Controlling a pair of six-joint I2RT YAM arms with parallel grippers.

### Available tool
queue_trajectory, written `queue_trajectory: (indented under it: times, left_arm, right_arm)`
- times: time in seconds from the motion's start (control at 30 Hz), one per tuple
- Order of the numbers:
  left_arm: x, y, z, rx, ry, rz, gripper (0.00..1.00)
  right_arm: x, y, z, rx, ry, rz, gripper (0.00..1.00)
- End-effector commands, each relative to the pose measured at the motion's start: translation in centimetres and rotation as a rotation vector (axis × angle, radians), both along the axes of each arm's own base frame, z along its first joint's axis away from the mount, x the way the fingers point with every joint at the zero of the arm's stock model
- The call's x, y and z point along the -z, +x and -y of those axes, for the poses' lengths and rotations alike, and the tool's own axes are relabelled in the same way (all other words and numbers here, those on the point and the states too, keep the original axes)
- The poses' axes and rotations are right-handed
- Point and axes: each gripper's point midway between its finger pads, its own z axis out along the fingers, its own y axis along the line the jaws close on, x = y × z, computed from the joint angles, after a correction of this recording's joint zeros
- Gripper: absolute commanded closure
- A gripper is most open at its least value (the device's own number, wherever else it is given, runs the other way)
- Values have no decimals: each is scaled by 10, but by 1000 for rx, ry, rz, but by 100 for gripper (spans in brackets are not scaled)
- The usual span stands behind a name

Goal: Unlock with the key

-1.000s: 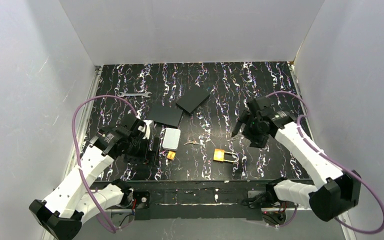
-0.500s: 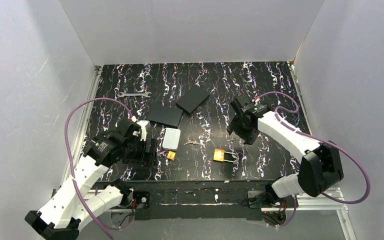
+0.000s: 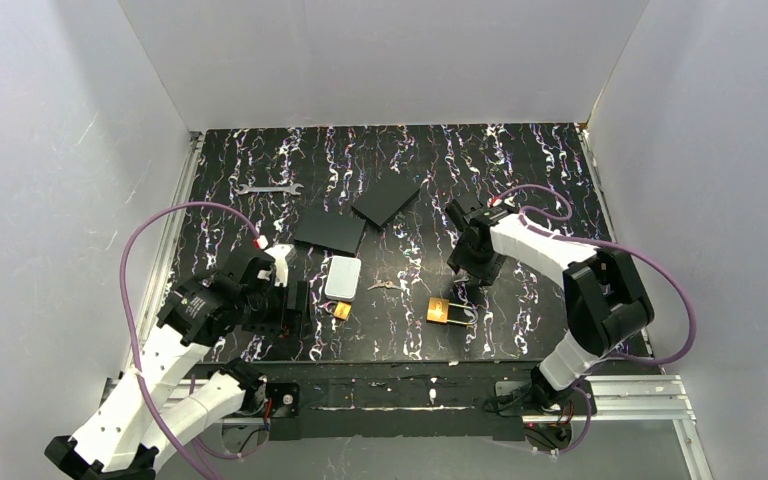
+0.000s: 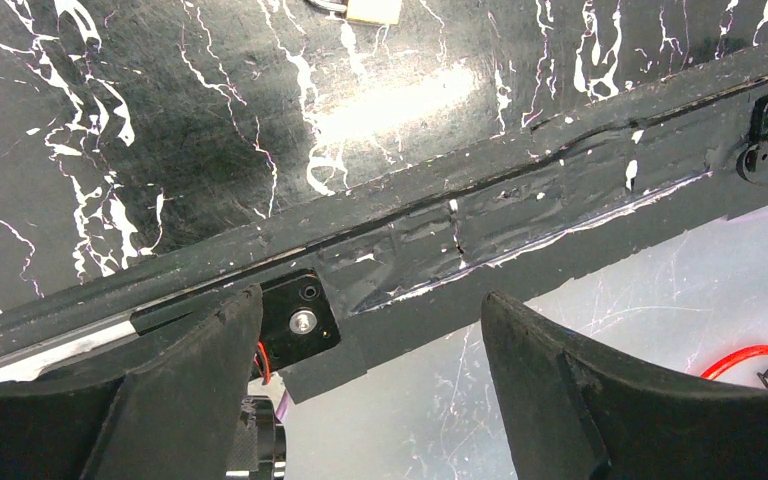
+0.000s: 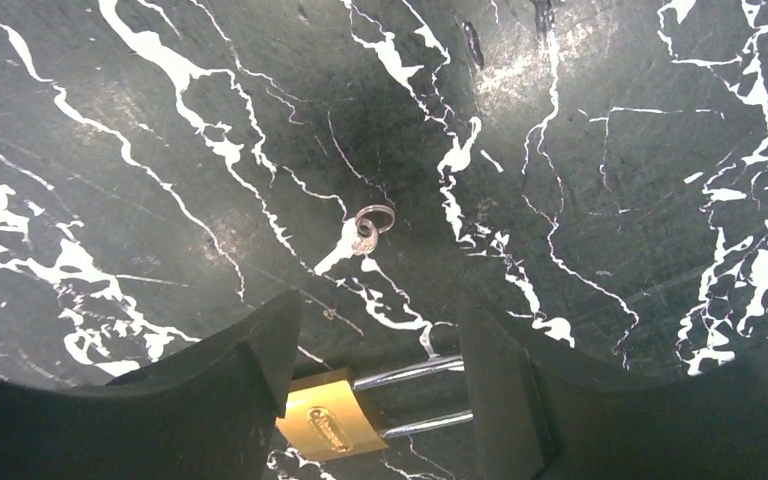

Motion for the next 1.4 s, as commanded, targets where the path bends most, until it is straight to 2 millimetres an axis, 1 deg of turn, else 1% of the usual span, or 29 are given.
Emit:
queue_trajectory:
  times: [0.0, 0.33, 0.47, 0.77, 1.0, 1.37]
  left_arm:
    - [2, -1, 1, 0, 3, -10, 22]
    - [3, 0, -2, -18, 11, -8, 22]
    - [4, 1, -2, -24, 15, -11, 23]
    - [5, 1, -4, -36, 25, -14, 24]
    - [7, 2, -5, -51, 34, -21, 24]
    - [10, 2, -7, -71, 46, -28, 24]
  right_arm:
    - [1, 14, 1, -25, -37, 32, 34]
    - [10, 16, 5, -81, -88, 10, 37]
    - [12, 17, 3, -91, -82, 6, 39]
    - [17, 28, 1, -123, -85, 12, 43]
    - [25, 29, 3, -121, -86, -1, 51]
    - [43, 19, 5, -104, -67, -43, 61]
